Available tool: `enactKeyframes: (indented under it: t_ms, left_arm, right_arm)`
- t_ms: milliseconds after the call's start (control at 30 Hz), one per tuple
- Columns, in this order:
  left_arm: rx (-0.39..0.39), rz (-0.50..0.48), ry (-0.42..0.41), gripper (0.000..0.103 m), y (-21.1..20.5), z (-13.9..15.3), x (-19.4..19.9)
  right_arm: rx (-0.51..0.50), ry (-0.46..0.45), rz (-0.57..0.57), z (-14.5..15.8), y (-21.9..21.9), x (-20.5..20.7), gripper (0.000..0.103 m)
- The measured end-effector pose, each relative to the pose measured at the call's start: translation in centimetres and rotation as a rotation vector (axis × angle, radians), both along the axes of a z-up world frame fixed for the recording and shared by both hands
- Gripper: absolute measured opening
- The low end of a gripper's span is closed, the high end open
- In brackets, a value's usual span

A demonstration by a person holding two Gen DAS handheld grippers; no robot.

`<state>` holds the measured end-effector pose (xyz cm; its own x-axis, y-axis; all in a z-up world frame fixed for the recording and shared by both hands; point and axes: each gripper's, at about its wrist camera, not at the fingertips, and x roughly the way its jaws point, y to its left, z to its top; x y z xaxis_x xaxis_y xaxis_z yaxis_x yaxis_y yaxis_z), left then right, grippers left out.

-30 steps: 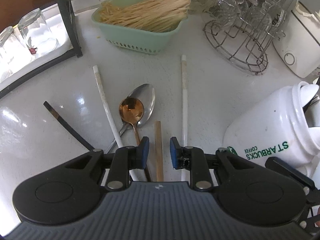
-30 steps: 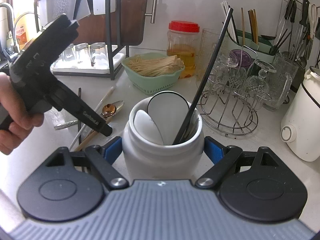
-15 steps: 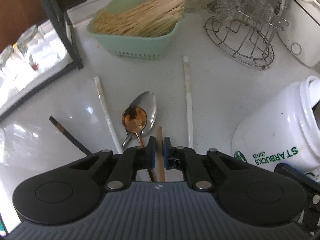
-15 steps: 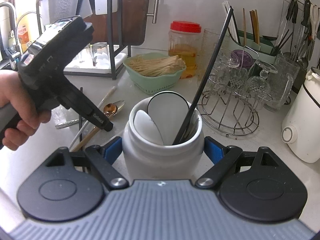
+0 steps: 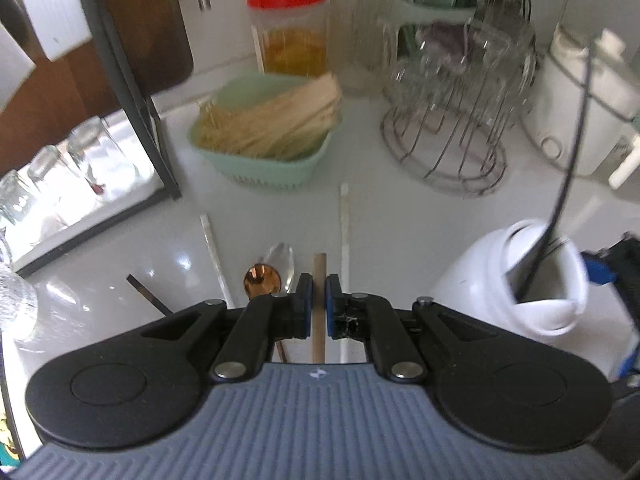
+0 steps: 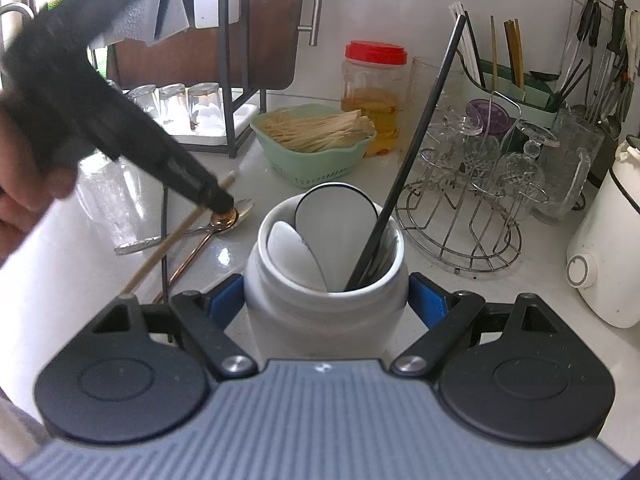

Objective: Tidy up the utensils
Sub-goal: 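Lift the wooden chopstick with the left tool and lower it into the mug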

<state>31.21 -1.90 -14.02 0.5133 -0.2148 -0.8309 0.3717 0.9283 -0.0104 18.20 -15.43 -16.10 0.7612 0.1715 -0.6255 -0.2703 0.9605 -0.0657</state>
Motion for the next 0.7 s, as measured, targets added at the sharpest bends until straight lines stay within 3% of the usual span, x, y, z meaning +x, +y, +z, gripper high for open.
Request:
enactKeyframes:
  t_ms: [433,700]
  left_arm:
    - [-0.116,0.067,-0.109,0.008,1.4,7.4,-4.4]
    - [-0.166,0.09,-0.149,0.008,1.9,10.1,-7.0]
  right_arm:
    - [-0.005,0.015,0.0,0.1,0.2,0.0,0.09]
    - [-0.003,0.029,0.025,0.2,0.3,-0.4,0.09]
